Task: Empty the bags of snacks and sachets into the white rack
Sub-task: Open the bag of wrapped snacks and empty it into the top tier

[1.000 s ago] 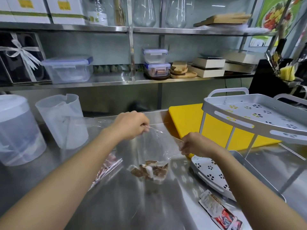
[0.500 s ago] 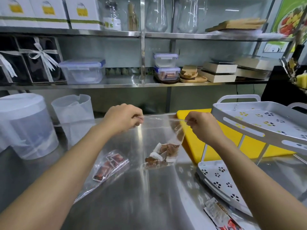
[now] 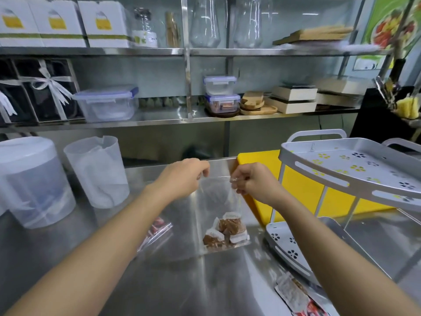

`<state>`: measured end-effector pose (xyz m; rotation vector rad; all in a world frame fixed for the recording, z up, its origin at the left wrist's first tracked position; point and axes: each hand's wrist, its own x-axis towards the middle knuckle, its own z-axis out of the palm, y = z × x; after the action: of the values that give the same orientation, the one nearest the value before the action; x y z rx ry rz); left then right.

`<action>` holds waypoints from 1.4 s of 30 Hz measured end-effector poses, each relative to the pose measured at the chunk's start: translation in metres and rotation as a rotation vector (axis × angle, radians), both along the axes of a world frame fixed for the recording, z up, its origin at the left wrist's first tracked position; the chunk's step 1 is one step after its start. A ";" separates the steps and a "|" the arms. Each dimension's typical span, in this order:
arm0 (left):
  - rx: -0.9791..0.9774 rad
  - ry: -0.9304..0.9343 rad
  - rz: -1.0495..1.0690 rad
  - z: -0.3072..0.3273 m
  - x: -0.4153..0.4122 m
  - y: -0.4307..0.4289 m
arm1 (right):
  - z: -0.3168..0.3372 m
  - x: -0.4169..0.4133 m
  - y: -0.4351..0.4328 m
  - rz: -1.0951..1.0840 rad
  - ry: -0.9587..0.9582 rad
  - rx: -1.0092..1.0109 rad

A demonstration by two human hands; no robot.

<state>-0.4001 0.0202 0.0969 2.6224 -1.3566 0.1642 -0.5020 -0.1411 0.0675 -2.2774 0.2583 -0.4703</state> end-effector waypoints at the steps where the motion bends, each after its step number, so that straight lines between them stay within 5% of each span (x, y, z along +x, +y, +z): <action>1: -0.013 0.003 -0.017 -0.001 -0.002 -0.003 | 0.000 -0.003 -0.002 -0.008 -0.022 0.051; 6: -0.200 -0.113 -0.121 0.009 -0.015 -0.016 | 0.013 -0.024 -0.015 -0.024 -0.046 0.084; 11: -0.061 -0.290 -0.162 0.056 -0.020 -0.036 | 0.042 -0.040 -0.018 -0.053 -0.148 0.065; 19: -0.322 -0.210 -0.342 0.169 -0.036 -0.069 | 0.135 -0.056 -0.048 -0.106 -0.456 0.102; 27: -0.563 -0.298 -0.544 0.263 -0.066 -0.126 | 0.224 -0.097 -0.084 -0.376 -0.757 -0.108; 35: -0.597 -0.424 -0.689 0.245 -0.105 -0.212 | 0.203 -0.156 -0.131 -0.628 -0.760 -0.169; 42: -0.647 -0.423 -0.880 0.203 -0.134 -0.260 | 0.155 -0.205 -0.161 -0.745 -0.657 0.019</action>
<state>-0.5345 -0.2401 0.2995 1.3612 -2.0097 0.8686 -0.7066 -0.3024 0.2227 -1.8153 0.7588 -1.5363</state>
